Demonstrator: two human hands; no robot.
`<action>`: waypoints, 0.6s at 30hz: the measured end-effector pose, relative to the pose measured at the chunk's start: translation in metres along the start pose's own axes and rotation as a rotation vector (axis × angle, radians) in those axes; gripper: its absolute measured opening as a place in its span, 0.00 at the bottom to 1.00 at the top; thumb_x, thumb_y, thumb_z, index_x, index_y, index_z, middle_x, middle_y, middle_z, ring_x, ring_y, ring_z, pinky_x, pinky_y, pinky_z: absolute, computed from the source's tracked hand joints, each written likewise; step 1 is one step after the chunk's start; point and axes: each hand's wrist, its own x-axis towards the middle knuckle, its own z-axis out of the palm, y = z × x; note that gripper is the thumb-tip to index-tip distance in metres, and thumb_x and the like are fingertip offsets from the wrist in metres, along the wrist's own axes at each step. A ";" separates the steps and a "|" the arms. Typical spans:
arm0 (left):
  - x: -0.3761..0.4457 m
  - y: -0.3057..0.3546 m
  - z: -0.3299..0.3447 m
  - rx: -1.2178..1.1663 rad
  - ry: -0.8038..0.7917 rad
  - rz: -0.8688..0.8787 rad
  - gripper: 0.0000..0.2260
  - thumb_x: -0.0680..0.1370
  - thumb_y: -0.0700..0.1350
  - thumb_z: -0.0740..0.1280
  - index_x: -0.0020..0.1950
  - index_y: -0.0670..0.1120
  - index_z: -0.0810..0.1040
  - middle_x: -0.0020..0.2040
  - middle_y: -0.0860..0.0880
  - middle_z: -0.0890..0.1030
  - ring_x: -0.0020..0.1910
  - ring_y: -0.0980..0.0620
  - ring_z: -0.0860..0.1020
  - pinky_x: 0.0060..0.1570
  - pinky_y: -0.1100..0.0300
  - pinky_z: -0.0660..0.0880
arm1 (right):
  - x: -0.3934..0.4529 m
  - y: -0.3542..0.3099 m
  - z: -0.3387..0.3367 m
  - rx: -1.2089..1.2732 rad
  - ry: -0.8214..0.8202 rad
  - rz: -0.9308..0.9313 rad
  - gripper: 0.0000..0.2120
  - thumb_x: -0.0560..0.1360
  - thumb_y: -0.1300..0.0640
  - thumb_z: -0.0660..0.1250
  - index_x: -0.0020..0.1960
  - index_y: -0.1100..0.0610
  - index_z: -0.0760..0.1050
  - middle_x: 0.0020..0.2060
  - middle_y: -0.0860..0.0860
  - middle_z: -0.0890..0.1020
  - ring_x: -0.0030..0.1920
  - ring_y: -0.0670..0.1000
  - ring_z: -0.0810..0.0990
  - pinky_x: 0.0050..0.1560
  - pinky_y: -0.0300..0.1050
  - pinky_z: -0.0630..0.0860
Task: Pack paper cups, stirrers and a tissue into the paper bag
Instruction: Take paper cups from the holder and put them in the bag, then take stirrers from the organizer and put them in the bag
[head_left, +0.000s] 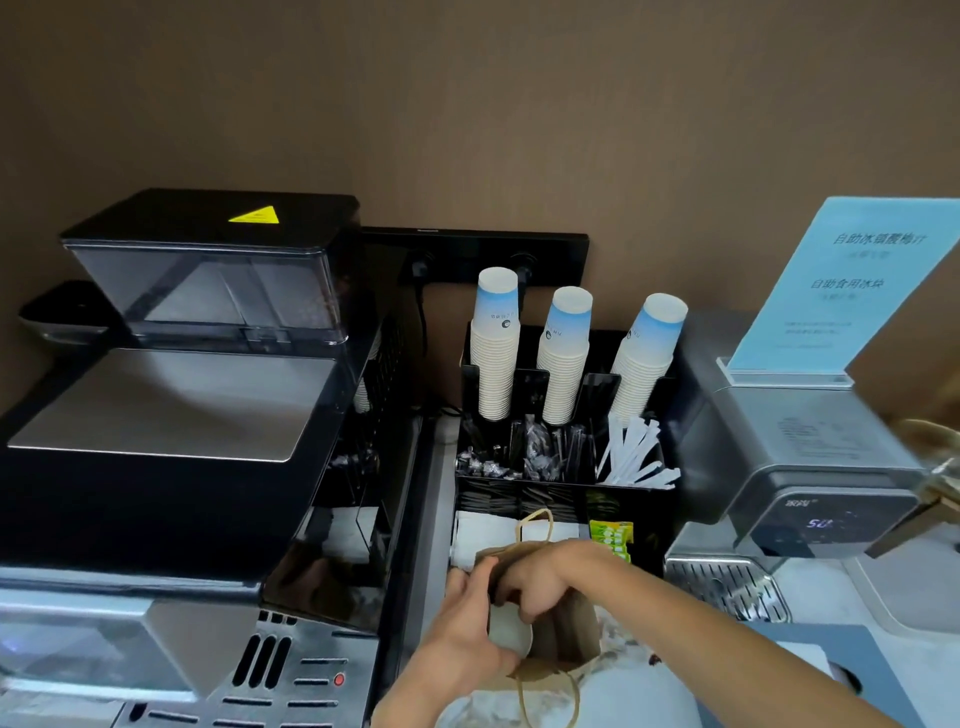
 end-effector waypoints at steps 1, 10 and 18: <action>0.001 0.000 0.000 0.005 -0.004 -0.004 0.45 0.69 0.40 0.74 0.78 0.54 0.51 0.64 0.51 0.59 0.66 0.54 0.66 0.70 0.59 0.67 | -0.010 0.003 -0.004 0.021 0.025 -0.030 0.25 0.78 0.55 0.61 0.75 0.51 0.65 0.73 0.55 0.70 0.70 0.59 0.70 0.68 0.58 0.73; 0.008 0.001 0.001 0.017 -0.008 -0.046 0.46 0.69 0.44 0.74 0.78 0.56 0.49 0.69 0.53 0.56 0.73 0.51 0.63 0.74 0.55 0.63 | -0.095 0.050 -0.063 0.530 0.338 -0.251 0.14 0.75 0.60 0.66 0.60 0.56 0.81 0.52 0.52 0.88 0.48 0.44 0.84 0.54 0.44 0.81; 0.005 0.001 0.002 0.045 -0.011 -0.082 0.46 0.70 0.45 0.74 0.79 0.57 0.48 0.76 0.50 0.53 0.75 0.48 0.62 0.75 0.49 0.63 | -0.006 0.067 -0.101 0.532 0.883 0.020 0.15 0.75 0.52 0.73 0.59 0.57 0.81 0.41 0.50 0.85 0.44 0.50 0.82 0.45 0.41 0.77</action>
